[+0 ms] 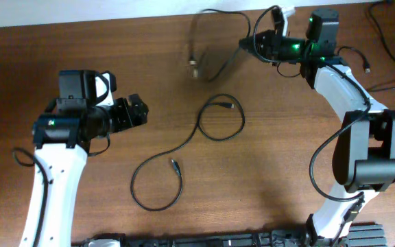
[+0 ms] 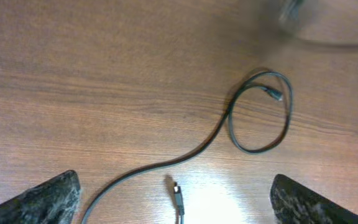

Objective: Untangle cables

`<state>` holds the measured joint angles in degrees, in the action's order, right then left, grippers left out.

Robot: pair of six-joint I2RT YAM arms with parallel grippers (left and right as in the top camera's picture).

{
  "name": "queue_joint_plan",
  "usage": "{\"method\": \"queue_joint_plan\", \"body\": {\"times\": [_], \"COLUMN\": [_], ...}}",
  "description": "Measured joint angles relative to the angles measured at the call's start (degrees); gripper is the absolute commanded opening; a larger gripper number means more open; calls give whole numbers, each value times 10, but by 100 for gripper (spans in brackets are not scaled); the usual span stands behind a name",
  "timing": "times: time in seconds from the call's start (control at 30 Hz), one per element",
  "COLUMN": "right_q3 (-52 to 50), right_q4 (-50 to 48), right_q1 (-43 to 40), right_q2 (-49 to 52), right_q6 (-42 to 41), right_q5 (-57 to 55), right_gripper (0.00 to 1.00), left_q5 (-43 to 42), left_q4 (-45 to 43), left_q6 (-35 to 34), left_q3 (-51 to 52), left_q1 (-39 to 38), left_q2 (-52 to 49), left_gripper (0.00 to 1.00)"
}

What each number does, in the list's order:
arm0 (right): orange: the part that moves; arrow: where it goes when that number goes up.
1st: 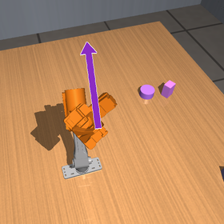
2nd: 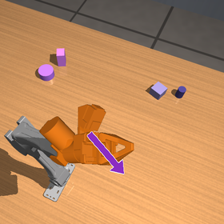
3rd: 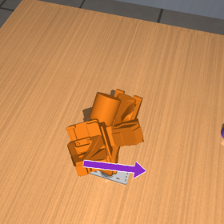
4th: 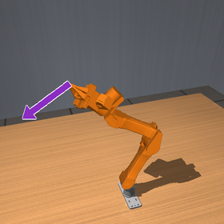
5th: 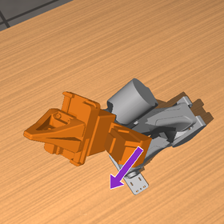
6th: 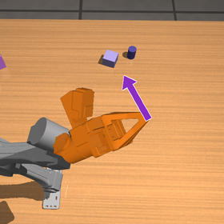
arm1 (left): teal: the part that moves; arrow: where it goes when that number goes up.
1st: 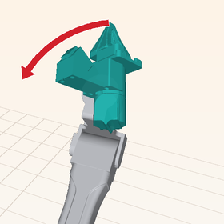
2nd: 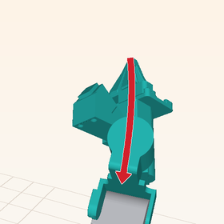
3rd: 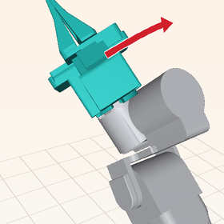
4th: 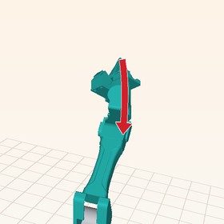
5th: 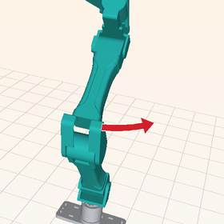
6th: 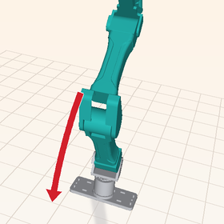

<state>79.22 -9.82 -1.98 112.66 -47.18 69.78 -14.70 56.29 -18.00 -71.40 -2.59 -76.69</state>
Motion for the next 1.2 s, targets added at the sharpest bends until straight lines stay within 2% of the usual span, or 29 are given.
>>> {"method": "queue_joint_plan", "body": {"times": [0.17, 0.23, 0.3, 0.33, 0.43, 0.53, 0.63, 0.73, 0.87, 1.0, 1.2], "right_q3": [0, 0, 4, 5, 5, 10, 17, 17, 14, 13, 12], "right_q4": [6, 34, 114, 204, 355, 475, 625, 706, 716, 716, 714], "right_q1": [4, 5, 5, 4, 0, -15, -93, -177, -271, -309, -390], "right_q2": [-7, -30, -65, -99, -209, -326, -458, -509, -488, -409, -233], "right_q6": [46, 94, 154, 209, 307, 346, 355, 351, 349, 333, 216], "right_q5": [-81, -129, -210, -289, -453, -572, -702, -810, -896, -914, -927], "right_gripper": [4, 4, 4, 4, 4, 4, 4, 4, 4, 4, 4], "left_q5": [3, 4, 4, 4, 5, 6, 6, 6, 6, 6, 6], "left_q4": [-4, -4, -5, -5, -6, -6, -6, -6, -6, -6, -6], "left_q6": [-39, -50, -55, -57, -57, -57, -57, -57, -57, -57, -57], "left_q3": [1, 1, 3, 3, 4, 5, 6, 6, 6, 6, 6], "left_q1": [0, 0, 0, 0, 0, 0, 0, 0, 0, 0, 0], "left_q2": [-48, -67, -78, -82, -84, -84, -85, -85, -85, -85, -85], "left_gripper": [99, 99, 99, 99, 99, 99, 99, 99, 99, 99, 99]}}
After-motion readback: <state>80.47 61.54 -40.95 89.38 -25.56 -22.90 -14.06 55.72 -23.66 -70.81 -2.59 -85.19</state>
